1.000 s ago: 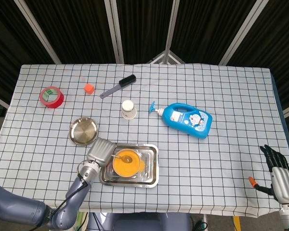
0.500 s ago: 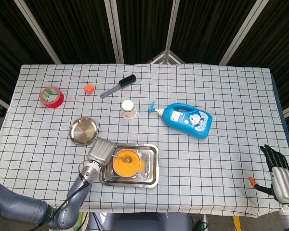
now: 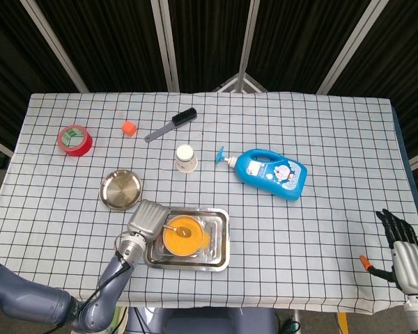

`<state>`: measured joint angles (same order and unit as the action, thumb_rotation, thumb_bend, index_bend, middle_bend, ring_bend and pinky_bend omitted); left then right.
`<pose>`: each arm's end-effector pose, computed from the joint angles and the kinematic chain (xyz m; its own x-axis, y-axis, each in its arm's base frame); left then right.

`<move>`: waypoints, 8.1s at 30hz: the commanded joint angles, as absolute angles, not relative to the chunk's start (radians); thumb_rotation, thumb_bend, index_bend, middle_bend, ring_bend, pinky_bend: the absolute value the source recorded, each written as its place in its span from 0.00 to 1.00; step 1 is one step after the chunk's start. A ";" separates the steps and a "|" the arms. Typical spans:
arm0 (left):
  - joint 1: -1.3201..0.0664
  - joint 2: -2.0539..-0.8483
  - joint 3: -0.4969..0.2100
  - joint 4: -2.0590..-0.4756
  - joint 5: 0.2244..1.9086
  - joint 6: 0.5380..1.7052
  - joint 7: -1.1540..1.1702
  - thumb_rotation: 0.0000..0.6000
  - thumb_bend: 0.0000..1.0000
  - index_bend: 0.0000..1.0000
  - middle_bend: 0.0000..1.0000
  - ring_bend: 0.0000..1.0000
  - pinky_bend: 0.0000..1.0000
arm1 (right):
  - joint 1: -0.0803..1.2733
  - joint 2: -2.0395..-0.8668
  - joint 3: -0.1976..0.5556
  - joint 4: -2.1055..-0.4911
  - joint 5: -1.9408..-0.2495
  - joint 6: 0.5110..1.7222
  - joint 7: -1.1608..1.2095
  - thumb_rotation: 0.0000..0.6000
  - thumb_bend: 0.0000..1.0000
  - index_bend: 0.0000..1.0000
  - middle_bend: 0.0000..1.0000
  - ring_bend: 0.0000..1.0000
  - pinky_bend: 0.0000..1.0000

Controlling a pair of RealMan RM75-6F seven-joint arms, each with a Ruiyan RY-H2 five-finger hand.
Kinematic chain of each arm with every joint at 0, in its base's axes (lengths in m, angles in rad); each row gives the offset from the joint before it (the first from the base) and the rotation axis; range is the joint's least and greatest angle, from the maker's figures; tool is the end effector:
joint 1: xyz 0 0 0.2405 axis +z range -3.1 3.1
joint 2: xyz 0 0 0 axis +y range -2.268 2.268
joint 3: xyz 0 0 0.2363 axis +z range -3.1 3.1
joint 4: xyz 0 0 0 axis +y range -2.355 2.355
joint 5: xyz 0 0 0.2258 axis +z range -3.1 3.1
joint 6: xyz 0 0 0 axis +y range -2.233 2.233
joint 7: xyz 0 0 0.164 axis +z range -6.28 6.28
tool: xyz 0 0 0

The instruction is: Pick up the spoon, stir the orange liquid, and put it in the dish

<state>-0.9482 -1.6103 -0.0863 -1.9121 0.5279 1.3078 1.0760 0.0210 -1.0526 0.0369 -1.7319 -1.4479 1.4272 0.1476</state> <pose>-0.0683 0.2756 -0.0609 0.7088 0.3372 0.6196 0.7046 -0.3809 -0.5987 -0.3044 -0.1766 0.1363 0.1929 -0.0837 0.9776 -0.9732 0.1105 0.2015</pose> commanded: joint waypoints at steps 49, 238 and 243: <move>-1.051 -1.548 0.117 -1.693 1.149 1.170 1.470 1.00 0.72 0.81 1.00 1.00 1.00 | 0.021 -1.047 0.035 -1.740 -1.447 1.421 0.160 1.00 0.31 0.00 0.00 0.00 0.00; -0.946 -1.404 0.038 -1.843 1.521 0.957 1.522 1.00 0.72 0.82 1.00 1.00 1.00 | 0.024 -1.038 0.036 -1.758 -1.429 1.404 0.171 1.00 0.31 0.00 0.00 0.00 0.00; -0.936 -1.405 0.045 -1.840 1.528 0.948 1.513 1.00 0.72 0.82 1.00 1.00 1.00 | 0.024 -1.038 0.036 -1.758 -1.429 1.404 0.169 1.00 0.31 0.00 0.00 0.00 0.00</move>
